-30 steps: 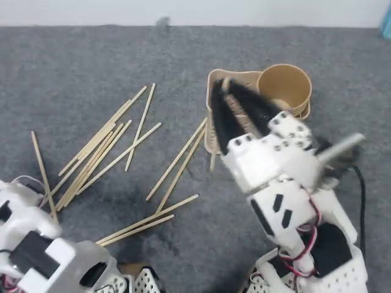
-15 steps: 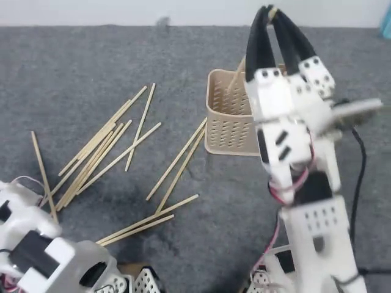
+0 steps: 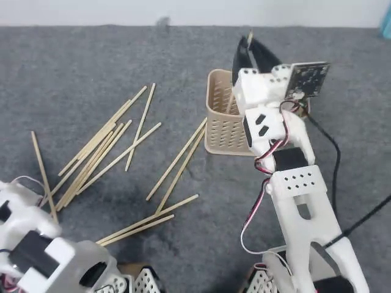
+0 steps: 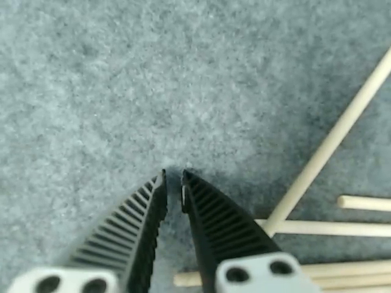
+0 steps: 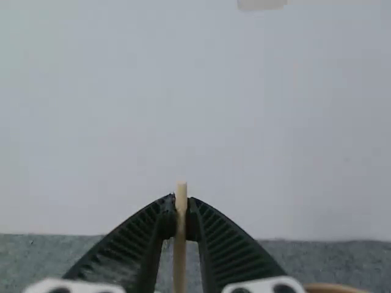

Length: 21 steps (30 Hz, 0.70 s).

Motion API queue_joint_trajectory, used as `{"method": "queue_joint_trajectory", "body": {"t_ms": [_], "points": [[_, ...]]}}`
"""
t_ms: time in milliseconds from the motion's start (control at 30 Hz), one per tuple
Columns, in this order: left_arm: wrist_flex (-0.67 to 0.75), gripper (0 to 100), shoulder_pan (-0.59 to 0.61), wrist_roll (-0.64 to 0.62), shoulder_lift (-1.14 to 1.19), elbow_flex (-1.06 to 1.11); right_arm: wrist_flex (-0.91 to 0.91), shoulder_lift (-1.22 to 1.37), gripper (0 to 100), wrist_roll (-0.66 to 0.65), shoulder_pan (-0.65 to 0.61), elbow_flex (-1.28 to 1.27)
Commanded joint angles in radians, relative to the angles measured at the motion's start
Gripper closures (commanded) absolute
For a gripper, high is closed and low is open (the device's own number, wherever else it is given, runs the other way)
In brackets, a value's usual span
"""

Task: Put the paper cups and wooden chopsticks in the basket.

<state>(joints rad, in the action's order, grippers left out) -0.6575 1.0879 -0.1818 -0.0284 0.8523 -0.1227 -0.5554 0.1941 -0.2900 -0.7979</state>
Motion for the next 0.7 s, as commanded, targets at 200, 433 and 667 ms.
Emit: {"method": "queue_joint_trajectory", "body": {"t_ms": [200, 433, 667], "points": [[-0.005, 96, -0.003, -0.002, 0.000, -0.025, -0.027, -0.005, 99.1, 0.008, -0.018, -0.146], [-0.005, 96, -0.003, -0.002, 0.000, -0.025, -0.016, -0.018, 98.8, 0.005, -0.021, -0.101], [-0.005, 96, -0.003, -0.002, 0.000, -0.025, 0.335, -0.016, 98.7, 0.006, -0.021, 0.270]]}}
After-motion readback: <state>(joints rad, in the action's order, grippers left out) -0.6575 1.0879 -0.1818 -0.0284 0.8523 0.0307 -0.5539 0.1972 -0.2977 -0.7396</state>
